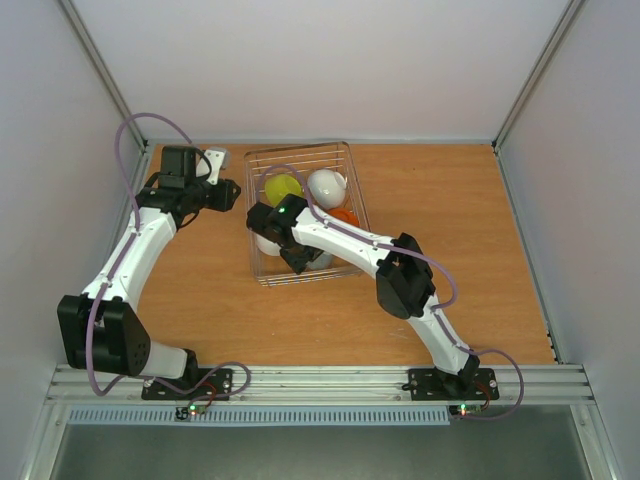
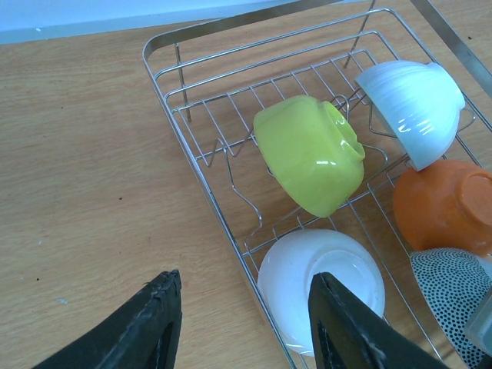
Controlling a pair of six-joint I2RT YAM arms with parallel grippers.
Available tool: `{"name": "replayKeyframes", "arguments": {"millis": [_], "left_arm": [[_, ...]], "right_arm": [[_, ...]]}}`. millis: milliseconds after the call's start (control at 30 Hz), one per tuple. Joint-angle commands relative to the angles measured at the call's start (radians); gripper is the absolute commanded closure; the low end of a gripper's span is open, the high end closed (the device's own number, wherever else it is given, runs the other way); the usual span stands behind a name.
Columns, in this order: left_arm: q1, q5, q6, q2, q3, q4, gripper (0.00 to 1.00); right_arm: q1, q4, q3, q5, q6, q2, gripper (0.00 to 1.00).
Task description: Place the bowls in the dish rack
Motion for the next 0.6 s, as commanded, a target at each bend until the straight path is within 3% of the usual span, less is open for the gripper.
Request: {"name": "replayKeyframes", "arguments": {"millis": [0, 567], "left_arm": [[0.006, -0.006, 0.001, -0.011, -0.009, 0.047, 0.53], [0.007, -0.006, 0.004, -0.013, -0.011, 0.047, 0.53]], "right_arm": [[-0.003, -0.083, -0.010, 0.098, 0.015, 0.057, 0.50], [0.011, -0.070, -0.036, 0.102, 0.009, 0.040, 0.31]]}}
